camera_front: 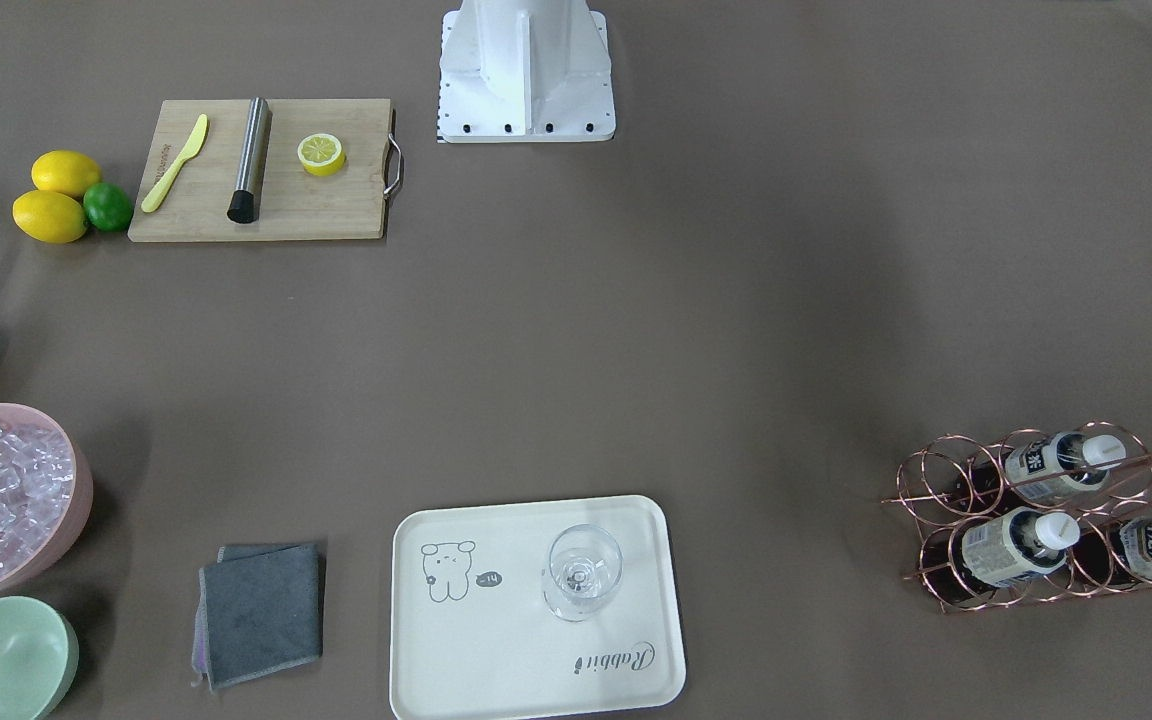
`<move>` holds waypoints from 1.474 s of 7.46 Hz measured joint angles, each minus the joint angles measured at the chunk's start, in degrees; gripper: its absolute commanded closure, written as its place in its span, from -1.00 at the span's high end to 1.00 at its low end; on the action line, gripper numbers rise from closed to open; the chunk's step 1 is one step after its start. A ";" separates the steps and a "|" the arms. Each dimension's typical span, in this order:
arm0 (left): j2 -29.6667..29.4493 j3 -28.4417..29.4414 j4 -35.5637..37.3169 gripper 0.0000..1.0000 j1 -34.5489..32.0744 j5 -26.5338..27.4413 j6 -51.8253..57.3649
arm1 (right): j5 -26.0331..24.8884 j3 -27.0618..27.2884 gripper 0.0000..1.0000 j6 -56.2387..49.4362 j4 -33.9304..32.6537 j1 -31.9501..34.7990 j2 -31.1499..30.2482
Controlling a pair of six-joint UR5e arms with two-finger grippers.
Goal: Take tea from basket to plate
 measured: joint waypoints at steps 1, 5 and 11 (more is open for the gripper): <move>-2.83 -0.16 1.29 0.98 0.82 0.20 2.57 | -0.02 0.01 1.00 -0.04 0.00 0.00 0.02; -10.80 -0.93 11.19 0.98 4.56 1.70 26.34 | -0.03 -0.26 1.00 0.00 -0.07 -0.02 -0.10; -19.76 6.79 16.17 0.67 7.61 4.45 41.72 | 0.44 -0.03 1.00 -0.18 -0.05 0.00 -0.16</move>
